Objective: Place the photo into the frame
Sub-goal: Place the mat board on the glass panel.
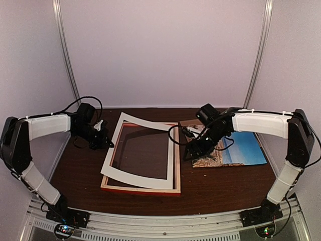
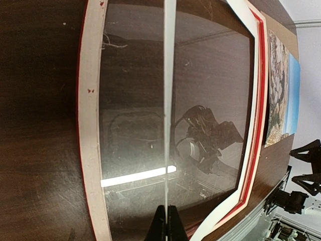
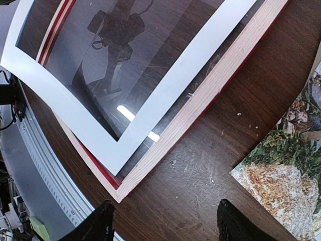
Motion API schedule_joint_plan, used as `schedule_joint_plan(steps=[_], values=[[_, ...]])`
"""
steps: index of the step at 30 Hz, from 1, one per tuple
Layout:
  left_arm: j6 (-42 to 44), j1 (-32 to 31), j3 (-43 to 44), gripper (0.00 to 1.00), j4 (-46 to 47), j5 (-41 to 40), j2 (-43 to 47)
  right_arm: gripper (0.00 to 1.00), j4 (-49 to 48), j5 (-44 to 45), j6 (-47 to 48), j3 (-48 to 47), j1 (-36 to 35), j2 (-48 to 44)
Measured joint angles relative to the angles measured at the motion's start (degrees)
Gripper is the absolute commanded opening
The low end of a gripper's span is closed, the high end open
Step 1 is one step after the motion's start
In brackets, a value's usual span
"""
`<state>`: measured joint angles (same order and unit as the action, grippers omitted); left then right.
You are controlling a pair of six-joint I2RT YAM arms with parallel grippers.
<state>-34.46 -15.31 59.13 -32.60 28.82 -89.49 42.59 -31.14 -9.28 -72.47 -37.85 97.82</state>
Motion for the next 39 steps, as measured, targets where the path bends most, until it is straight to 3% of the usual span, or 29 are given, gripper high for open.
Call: schedule_joint_plan(steps=[22, 28, 34, 39], values=[[-1.9, -3.9, -1.0, 0.01, 3.1, -2.7, -2.2, 0.71, -1.1, 0.2, -0.1, 1.4, 1.3, 0.0], [-2.8, -4.4, -1.6, 0.15, 4.0, -3.8, -2.2, 0.71, -1.3, 0.2, -0.1, 1.8, 1.4, 0.0], [-3.1, -4.7, -1.6, 0.42, 4.1, -4.9, -2.2, 0.71, -1.3, 0.2, -0.1, 1.9, 1.5, 0.0], [-2.6, -4.7, -1.6, 0.56, 3.2, -7.1, -2.2, 0.71, -1.4, 0.2, -0.1, 1.9, 1.6, 0.0]])
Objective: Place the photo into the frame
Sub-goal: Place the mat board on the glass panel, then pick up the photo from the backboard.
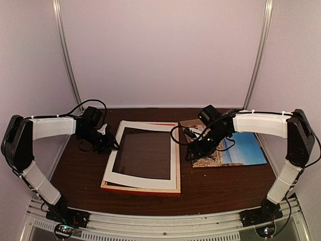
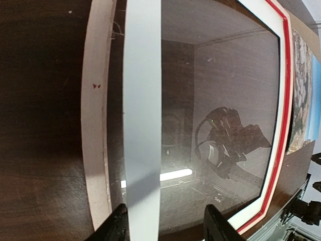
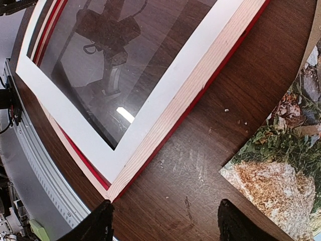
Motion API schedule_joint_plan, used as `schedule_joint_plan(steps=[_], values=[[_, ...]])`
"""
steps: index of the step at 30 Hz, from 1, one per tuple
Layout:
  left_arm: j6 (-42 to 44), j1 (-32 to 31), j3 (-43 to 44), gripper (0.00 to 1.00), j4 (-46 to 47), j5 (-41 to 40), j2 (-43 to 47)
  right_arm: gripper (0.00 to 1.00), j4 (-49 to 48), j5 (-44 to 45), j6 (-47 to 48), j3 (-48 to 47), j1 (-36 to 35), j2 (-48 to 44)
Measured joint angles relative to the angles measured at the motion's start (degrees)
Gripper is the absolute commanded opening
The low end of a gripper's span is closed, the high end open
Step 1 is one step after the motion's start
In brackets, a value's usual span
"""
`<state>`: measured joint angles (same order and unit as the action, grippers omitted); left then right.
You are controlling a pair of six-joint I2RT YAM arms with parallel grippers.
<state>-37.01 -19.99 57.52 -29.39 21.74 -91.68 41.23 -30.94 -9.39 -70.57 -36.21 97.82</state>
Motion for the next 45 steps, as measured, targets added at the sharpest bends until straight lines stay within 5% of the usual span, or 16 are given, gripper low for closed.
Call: schedule_joint_plan(steps=[10, 19, 27, 34, 45], values=[[2.7, -0.1, 0.4, 0.64, -4.5, -6.0, 0.3, 0.71, -1.3, 2.8, -0.8, 1.9, 0.8, -0.1], [8.0, -7.3, 3.3, 0.75, -9.3, -20.7, 5.9, 0.78, -4.5, 16.9, -5.0, 7.8, 5.5, -7.2], [10.7, -13.2, 5.3, 0.88, -9.8, -27.6, 7.7, 1.00, -9.7, 29.6, -8.8, 16.0, 17.4, -14.0], [10.8, -13.6, 5.5, 0.98, -10.0, -28.3, 8.6, 1.00, -15.0, 31.5, -11.0, 17.6, 33.1, -14.4], [11.4, -13.6, 5.5, 0.98, -10.2, -28.1, 11.6, 0.99, -17.1, 33.9, -11.6, 10.7, 44.0, -2.3]])
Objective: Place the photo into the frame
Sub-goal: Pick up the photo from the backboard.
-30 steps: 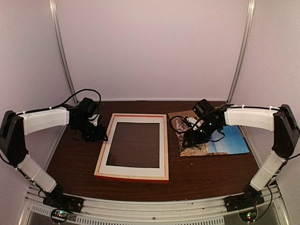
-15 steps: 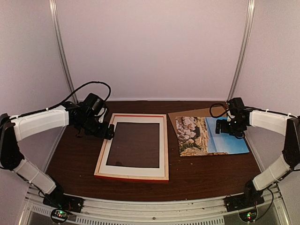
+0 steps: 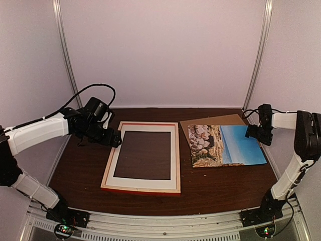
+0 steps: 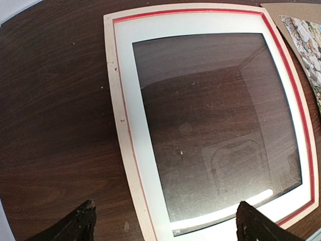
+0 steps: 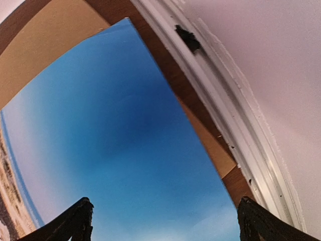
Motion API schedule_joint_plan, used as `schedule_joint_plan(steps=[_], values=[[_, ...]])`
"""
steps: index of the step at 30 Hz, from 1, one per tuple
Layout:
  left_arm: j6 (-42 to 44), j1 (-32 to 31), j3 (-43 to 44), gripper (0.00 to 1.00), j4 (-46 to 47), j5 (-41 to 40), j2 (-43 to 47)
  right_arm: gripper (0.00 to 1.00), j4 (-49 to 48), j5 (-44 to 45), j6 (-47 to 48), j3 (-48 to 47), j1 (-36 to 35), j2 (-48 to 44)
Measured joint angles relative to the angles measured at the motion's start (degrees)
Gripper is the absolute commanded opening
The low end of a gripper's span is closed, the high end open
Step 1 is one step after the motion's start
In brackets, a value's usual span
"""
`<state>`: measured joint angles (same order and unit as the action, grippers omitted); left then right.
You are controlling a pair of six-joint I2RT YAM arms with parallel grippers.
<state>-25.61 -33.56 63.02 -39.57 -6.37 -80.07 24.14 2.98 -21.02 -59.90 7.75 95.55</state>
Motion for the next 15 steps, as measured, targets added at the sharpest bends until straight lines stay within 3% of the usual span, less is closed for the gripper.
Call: schedule_joint_plan(steps=[7, 15], values=[[0.3, 0.0, 0.0, 0.98, 0.0, 0.9, -0.7, 0.96, -0.1, -3.3, 0.3, -0.3, 6.8, 3.5], [1.1, 0.0, 0.0, 0.98, 0.0, 2.1, -2.2, 0.96, -0.1, -8.4, 1.2, -1.1, 8.4, 7.6]])
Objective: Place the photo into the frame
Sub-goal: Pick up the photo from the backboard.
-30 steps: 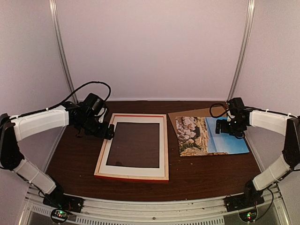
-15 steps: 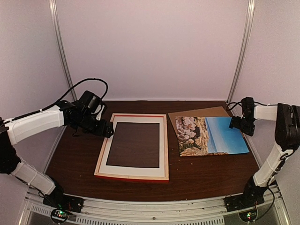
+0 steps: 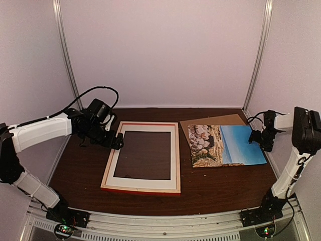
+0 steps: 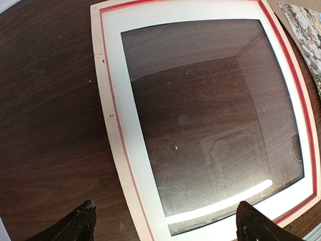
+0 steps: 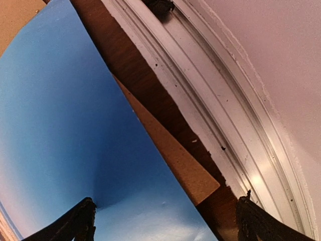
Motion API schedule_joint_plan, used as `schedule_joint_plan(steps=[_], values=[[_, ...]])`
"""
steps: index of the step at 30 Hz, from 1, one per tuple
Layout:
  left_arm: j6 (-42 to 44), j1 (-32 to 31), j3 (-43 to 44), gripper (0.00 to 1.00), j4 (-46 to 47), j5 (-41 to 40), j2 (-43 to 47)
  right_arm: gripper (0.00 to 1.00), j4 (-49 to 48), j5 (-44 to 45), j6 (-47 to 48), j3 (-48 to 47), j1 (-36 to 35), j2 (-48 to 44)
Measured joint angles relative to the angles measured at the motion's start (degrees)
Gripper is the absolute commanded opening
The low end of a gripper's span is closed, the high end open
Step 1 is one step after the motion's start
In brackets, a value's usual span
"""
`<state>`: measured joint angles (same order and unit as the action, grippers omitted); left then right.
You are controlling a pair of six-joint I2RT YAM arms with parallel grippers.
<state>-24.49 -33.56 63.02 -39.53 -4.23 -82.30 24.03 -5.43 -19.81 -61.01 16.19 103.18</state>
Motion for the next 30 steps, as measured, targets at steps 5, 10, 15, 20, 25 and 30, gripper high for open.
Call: schedule_joint_plan(steps=[5, 10, 15, 20, 25, 30], values=[[0.2, 0.0, 0.0, 0.98, 0.0, 0.4, 0.0, 0.96, -0.2, -2.1, 0.2, -0.8, 0.5, 0.7], [0.2, 0.0, 0.0, 0.98, 0.0, 0.4, 0.0, 0.93, -0.9, -3.9, 0.1, -0.8, 0.7, 0.7], [0.2, 0.0, 0.0, 0.98, 0.0, 0.5, 0.0, 0.90, -2.5, -7.3, 0.0, -0.4, 0.9, 0.5], [0.2, 0.0, 0.0, 0.98, 0.0, 0.6, 0.0, 0.86, -4.3, -10.8, -0.2, 1.1, 1.2, -0.3], [0.2, 0.0, 0.0, 0.98, 0.0, 0.7, 0.0, 0.82, -7.3, -15.2, -1.4, 3.7, 1.2, -1.6], [0.2, 0.0, 0.0, 0.98, 0.0, 1.0, 0.0, 0.79, -9.9, -19.9, -2.7, 8.0, 1.2, -4.4]])
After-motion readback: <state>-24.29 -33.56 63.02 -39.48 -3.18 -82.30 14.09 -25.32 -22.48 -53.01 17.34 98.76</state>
